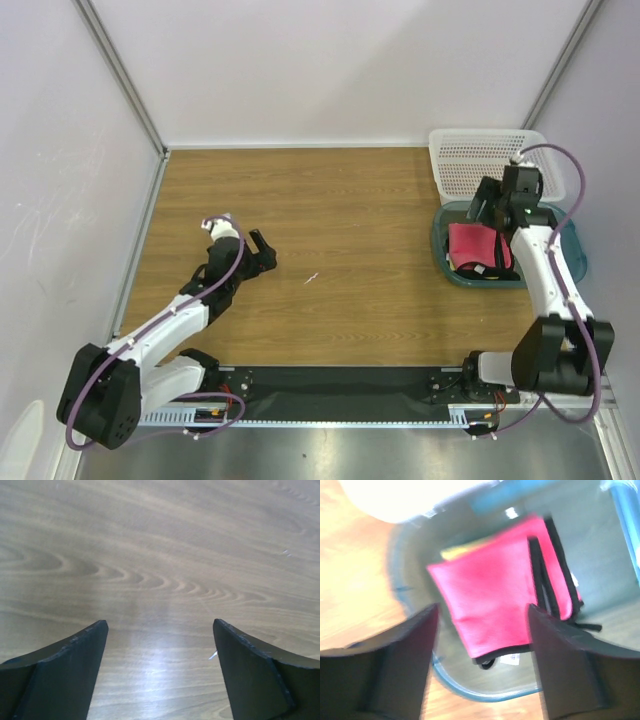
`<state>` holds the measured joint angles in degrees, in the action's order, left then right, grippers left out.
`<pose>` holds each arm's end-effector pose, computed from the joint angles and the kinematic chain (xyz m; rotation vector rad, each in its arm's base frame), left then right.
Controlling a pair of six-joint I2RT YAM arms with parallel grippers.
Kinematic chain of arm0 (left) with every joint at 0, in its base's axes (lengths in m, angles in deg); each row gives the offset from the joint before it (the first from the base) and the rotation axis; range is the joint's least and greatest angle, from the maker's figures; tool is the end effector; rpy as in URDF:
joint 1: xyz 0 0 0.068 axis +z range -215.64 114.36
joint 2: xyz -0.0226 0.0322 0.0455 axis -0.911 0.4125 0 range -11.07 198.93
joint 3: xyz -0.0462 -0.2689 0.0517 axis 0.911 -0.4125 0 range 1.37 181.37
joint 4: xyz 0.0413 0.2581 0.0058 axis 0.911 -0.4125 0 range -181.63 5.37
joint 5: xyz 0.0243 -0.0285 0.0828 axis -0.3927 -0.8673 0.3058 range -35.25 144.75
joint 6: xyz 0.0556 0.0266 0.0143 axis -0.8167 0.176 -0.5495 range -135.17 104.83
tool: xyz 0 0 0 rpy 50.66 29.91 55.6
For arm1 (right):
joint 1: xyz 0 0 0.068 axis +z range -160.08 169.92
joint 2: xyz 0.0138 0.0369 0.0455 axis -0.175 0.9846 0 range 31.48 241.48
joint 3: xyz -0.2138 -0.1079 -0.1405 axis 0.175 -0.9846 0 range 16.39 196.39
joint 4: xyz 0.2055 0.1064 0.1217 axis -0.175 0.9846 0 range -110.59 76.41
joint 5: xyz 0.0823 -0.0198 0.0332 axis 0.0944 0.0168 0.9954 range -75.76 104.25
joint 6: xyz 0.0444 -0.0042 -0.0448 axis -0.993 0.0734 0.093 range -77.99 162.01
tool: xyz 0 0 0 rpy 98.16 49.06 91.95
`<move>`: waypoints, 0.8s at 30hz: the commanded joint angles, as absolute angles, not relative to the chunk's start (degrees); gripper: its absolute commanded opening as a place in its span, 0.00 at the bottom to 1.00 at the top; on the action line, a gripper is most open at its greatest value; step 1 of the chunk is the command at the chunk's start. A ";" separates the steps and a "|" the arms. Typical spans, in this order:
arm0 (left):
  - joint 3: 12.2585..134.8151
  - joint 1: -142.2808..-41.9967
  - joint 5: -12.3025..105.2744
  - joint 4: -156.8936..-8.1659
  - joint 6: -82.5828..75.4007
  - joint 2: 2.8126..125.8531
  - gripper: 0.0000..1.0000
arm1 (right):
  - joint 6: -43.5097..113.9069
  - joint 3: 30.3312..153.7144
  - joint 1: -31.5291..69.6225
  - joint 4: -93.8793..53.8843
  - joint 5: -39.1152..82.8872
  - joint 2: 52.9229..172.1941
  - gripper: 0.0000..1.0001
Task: Fold and stack the towels
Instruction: Neatly place the folded towel into the bin
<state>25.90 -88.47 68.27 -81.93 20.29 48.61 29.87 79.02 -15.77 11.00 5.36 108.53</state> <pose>0.2084 -0.0754 0.1887 -0.3730 2.1068 -0.3501 0.2945 -0.0368 0.2849 0.4397 2.3241 -0.1297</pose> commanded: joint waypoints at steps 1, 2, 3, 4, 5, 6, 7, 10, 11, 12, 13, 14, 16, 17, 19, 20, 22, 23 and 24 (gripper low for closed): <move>31.85 -87.96 68.46 -82.78 18.41 47.47 0.94 | 29.27 83.71 -15.36 10.26 10.19 101.81 0.81; 32.74 -87.96 68.37 -83.14 18.06 47.20 1.00 | 29.01 84.50 -14.83 8.60 10.64 100.83 0.87; 33.79 -88.05 68.37 -83.75 17.70 47.02 1.00 | 28.57 85.03 -14.65 7.98 11.25 99.95 0.99; 36.24 -87.96 68.37 -85.93 17.18 47.02 1.00 | 28.83 85.64 -14.56 7.19 13.61 98.99 1.00; 37.57 -87.96 68.20 -86.82 16.83 46.94 1.00 | 29.09 86.26 -14.48 5.44 16.07 97.59 1.00; 38.88 -87.96 67.93 -87.70 16.30 46.85 1.00 | 29.35 86.44 -14.39 4.38 17.66 96.61 1.00; 41.59 -88.05 67.58 -89.54 15.08 46.76 1.00 | 29.53 86.52 -14.30 1.76 20.11 95.82 1.00; 46.18 -87.88 66.35 -93.93 12.35 45.53 1.00 | 29.01 86.09 -14.04 -1.86 24.16 92.57 1.00; 48.89 -87.96 66.17 -94.82 11.64 44.57 1.00 | 28.57 86.00 -14.04 -3.44 25.13 91.17 1.00; 50.13 -87.88 66.00 -95.52 9.81 43.95 1.00 | 28.57 85.82 -13.95 -3.98 26.27 90.55 1.00; 52.32 -87.88 65.74 -96.49 8.66 43.34 1.00 | 28.91 85.56 -13.95 -4.85 28.64 89.84 1.00; 53.30 -87.70 65.30 -96.76 7.34 42.72 1.00 | 29.35 85.04 -13.86 -5.30 29.35 89.14 1.00; 55.76 -87.09 63.45 -99.03 3.57 41.23 1.00 | 29.79 82.24 -13.77 -7.39 31.02 86.86 1.00; 57.77 -86.91 63.01 -99.66 2.25 40.70 1.00 | 30.23 80.91 -13.77 -8.45 31.73 86.07 1.00; 58.06 -86.82 62.48 -100.10 -1.52 37.98 1.00 | 30.24 76.53 -13.68 -11.78 34.09 83.52 1.00; 57.27 -86.73 62.48 -99.84 -2.42 36.66 1.00 | 30.15 74.94 -13.60 -12.67 35.15 82.64 1.00; 53.34 -86.73 62.57 -98.27 -3.92 32.01 1.00 | 28.93 69.60 -12.99 -16.17 36.56 80.19 1.00; 51.66 -86.65 62.92 -97.73 -4.01 30.17 1.00 | 28.05 67.39 -12.81 -17.94 36.74 79.13 1.00; 49.99 -86.73 63.70 -97.21 -3.83 28.58 1.00 | 25.69 65.19 -12.54 -19.87 37.01 78.24 1.00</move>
